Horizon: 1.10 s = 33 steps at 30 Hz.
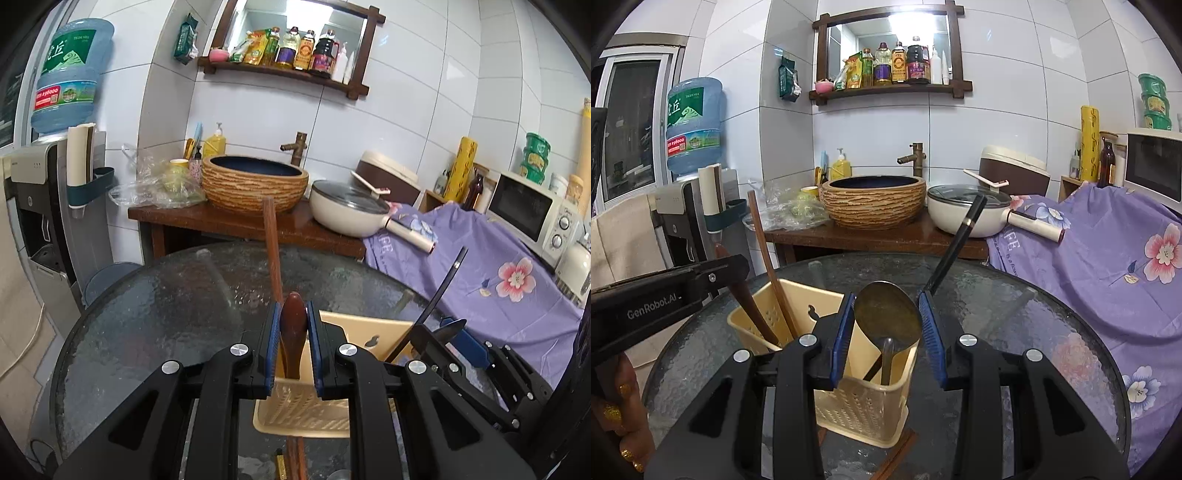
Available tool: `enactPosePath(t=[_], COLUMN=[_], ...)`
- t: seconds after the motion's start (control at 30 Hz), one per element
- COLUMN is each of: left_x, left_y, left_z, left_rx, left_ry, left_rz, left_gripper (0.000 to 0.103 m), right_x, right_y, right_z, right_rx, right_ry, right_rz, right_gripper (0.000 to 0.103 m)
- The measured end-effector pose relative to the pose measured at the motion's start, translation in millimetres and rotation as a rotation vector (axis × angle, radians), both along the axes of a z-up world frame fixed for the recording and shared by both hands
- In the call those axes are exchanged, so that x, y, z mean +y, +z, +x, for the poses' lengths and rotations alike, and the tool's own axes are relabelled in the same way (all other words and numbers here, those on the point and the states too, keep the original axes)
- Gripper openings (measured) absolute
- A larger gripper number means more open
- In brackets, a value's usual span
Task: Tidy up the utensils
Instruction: 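Lower both spoons into the cream basket and open both tools, then withdraw both tools from the basket back over the remaining chopsticks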
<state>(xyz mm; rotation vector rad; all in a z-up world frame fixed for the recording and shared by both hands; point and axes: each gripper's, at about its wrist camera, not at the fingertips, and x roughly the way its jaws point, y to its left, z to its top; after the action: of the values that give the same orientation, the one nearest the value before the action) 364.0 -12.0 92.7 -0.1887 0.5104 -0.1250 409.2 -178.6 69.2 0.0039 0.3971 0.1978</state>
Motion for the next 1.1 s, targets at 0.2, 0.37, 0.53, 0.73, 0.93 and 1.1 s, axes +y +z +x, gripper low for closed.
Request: enactPosePath(t=[0.2, 0.37, 0.53, 0.73, 0.93, 1.1], left_x=[1, 1, 4, 14, 16, 12], left_y=[-11, -15, -9, -10, -27, -56], left_z=[3, 1, -5, -33, -61, -82], left_rx=[0.031, 0.034, 0.014, -0.005, 0.018, 0.076], left_ry=[-0.003, -0.013, -0.020, -0.024, -0.012, -0.026], left_rz=[0.010, 0.009, -0.003, -0.030, 0.001, 0.053], left_gripper=[0.014, 0.014, 0.020, 0.046, 0.061, 0.061], right_x=[5, 5, -4, -26, -36, -47], right_y=[-9, -11, -11, -9, -32, -69], right_z=[-4, -8, -16, -42, -67, -63], right_rx=[0.002, -0.020, -0.040, -0.060, 0.026, 0.226], right_ry=[0.023, 0.026, 0.022, 0.018, 0.022, 0.008], right_rz=[-0.024, -0.037, -0.014, 0.047, 0.019, 0.028], right_gripper=[0.037, 0.040, 0.056, 0.066, 0.066, 0.066])
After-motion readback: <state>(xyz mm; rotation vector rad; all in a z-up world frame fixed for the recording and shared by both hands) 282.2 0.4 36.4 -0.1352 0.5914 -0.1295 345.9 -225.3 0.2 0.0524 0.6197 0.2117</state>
